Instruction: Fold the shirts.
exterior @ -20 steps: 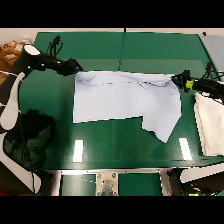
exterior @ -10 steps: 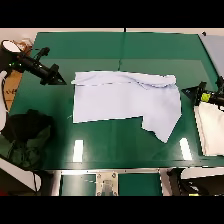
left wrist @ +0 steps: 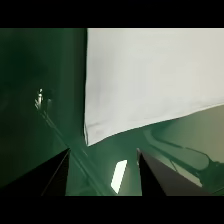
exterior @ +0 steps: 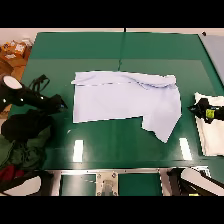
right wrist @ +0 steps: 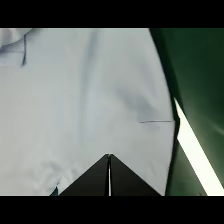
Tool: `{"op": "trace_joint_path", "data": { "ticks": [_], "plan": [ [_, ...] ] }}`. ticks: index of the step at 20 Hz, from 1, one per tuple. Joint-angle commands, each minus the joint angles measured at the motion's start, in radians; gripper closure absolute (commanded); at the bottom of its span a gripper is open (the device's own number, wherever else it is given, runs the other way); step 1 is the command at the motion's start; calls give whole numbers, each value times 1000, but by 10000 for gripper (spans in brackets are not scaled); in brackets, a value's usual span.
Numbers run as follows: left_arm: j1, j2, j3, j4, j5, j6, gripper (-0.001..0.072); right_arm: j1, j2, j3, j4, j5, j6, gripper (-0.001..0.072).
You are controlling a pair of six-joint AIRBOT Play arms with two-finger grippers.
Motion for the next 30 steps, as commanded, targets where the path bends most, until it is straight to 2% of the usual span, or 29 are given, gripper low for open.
{"op": "trace_joint_path", "data": {
  "ticks": [1, 2, 7, 9, 10, 11, 12, 13, 16, 17, 18, 19, 20, 22, 25, 30],
  "plan": [
    [0, 16, -178, -89, 193, 13, 231, 0, 39, -31, -19, -39, 27, 571],
    [0, -8, -196, -124, 204, 36, 231, 0, 34, -31, 5, -39, 27, 546],
    [-144, -124, -214, -227, 306, 67, 231, 0, 12, -31, 62, -45, 26, 547],
    [-158, -143, -204, -258, 325, 92, 234, 0, 7, -31, 58, -46, 26, 546],
    [-151, -142, -193, -243, 327, 93, 317, 0, 7, -31, 58, -46, 25, 546],
    [-133, -142, -180, -224, 320, 100, 537, 0, 7, -31, 58, -46, 25, 546],
    [-115, -142, -172, -221, 309, 117, 629, 0, 7, -31, 55, -46, 25, 545],
    [-98, -143, -167, -219, 299, 117, 683, 0, 7, -31, 48, -46, 25, 546],
    [-39, -142, -138, -178, 265, 142, 683, -3, 8, -31, 0, -40, 31, 541],
    [-13, -142, -126, -168, 251, 143, 683, -13, 8, -31, -30, -24, 69, 489],
    [17, -142, -115, -167, 235, 149, 683, -27, 8, -31, -77, -1, 122, 371],
    [37, -142, -112, -173, 223, 171, 683, -34, 8, -32, -133, 23, 164, 316],
    [43, -142, -112, -172, 220, 187, 682, -36, 8, -41, -177, 34, 188, 306],
    [35, -142, -112, -177, 217, 217, 682, -31, 7, -103, -151, 26, 186, 306],
    [34, -142, -112, -186, 223, 222, 682, 15, -20, -198, -57, -75, 107, 315],
    [34, -142, -112, -186, 199, 222, 682, 31, -214, -146, 143, -96, -51, 316]
  ]
}}
